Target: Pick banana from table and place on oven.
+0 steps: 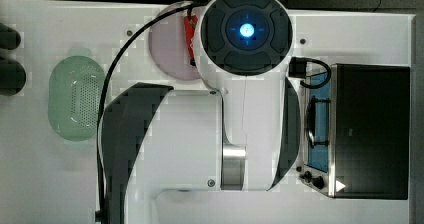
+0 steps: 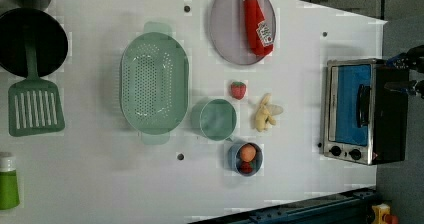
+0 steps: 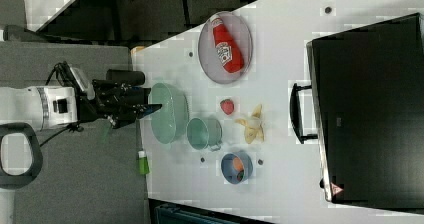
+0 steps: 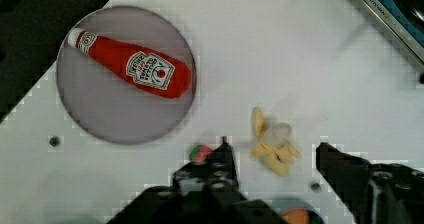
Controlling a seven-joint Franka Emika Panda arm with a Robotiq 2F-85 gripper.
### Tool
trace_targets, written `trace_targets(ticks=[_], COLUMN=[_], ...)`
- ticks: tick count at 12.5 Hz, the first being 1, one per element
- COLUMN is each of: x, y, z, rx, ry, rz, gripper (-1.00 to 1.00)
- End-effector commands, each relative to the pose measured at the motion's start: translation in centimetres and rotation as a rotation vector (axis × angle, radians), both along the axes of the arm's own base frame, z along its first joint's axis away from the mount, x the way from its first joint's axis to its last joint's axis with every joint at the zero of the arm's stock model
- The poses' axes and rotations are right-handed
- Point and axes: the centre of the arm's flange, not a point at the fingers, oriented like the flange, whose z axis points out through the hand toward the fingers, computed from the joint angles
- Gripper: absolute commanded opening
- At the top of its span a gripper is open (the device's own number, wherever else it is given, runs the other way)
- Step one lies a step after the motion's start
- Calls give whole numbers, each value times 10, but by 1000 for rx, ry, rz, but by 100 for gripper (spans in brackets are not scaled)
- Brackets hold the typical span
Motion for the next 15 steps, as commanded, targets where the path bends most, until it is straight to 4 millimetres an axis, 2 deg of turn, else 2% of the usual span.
trace_targets(ticks=[1,3,5,7,10,15], x=[-161,-161,-160,-149,-119,-75], y=[-17,-17,-16,-12,-5,7], z=[91,91,85,67,11,-111], rx=[13,13,13,10,4,-2], ry=[-17,-16,-9,-3,14,41], rz=[2,2,4,11,26,54], gripper=[58,99,100,100,100,100])
